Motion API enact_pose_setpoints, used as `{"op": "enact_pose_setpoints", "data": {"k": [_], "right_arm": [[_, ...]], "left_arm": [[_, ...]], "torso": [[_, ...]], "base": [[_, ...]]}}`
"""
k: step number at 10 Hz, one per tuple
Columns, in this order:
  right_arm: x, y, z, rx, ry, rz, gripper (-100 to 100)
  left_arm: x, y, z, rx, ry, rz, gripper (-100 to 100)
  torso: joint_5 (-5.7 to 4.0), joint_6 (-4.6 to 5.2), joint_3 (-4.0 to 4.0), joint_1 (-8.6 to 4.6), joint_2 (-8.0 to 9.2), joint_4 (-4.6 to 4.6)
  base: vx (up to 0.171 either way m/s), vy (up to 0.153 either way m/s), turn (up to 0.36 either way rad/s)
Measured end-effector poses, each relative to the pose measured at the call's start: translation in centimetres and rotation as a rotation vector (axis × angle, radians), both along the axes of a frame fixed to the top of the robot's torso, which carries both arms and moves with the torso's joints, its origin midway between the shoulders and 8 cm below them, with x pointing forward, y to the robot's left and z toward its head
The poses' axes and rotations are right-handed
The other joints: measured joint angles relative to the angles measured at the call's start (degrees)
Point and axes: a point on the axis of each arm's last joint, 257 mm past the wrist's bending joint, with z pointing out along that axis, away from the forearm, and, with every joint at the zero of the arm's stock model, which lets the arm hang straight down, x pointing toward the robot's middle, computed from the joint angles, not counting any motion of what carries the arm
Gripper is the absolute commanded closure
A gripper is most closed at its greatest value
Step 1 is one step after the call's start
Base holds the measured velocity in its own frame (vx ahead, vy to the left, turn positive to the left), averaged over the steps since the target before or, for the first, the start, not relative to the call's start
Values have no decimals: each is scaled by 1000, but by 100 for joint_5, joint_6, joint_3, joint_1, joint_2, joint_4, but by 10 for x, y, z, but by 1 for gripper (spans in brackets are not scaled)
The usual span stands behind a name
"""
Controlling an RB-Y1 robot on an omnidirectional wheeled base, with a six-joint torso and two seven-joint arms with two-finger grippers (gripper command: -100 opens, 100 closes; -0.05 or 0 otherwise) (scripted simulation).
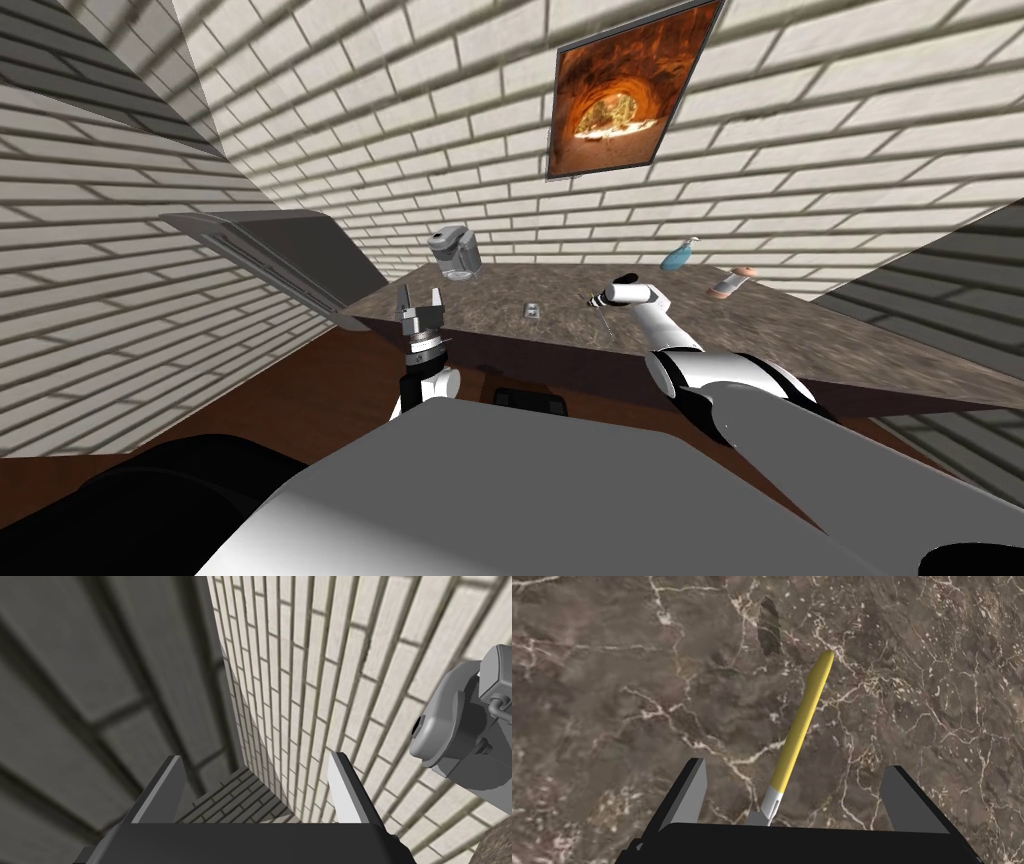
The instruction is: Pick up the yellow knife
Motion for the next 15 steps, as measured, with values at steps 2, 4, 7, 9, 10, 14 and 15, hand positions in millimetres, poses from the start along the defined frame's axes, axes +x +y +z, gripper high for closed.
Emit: {"op": "enact_pose_setpoints", "data": {"k": [2, 4, 7, 9, 10, 14, 15], "right_arm": [[-9, -4, -5, 50, 59, -54, -100], [-20, -8, -13, 97, 123, -106, -100], [-39, -6, -22, 165, 220, -184, -100], [-52, -3, -28, 203, 283, -230, -100], [-58, -2, -30, 217, 309, -248, -100], [-83, 3, -39, 289, 421, -336, -100], [-89, 6, -40, 305, 448, -356, -100]], "left_arm": [[0, 0, 0, 0, 0, 0, 0], [0, 0, 0, 0, 0, 0, 0], [0, 0, 0, 0, 0, 0, 0], [0, 0, 0, 0, 0, 0, 0], [0, 0, 0, 0, 0, 0, 0], [0, 0, 0, 0, 0, 0, 0], [0, 0, 0, 0, 0, 0, 0]], "torso": [[0, 0, -1, -3, -1, 0], [-1, 1, -2, -3, -3, -1], [0, 0, -2, -2, -5, 0], [0, 0, -3, -2, -6, -1], [-1, 0, -3, -2, -4, -1], [-1, -1, -6, -2, -10, -2], [-1, -1, -8, -2, -14, -3]], "base": [[23, -2, -32], [25, -2, -28], [25, -3, -17], [29, -1, -18], [30, -1, -16], [48, -3, -6], [72, -6, 5]]}}
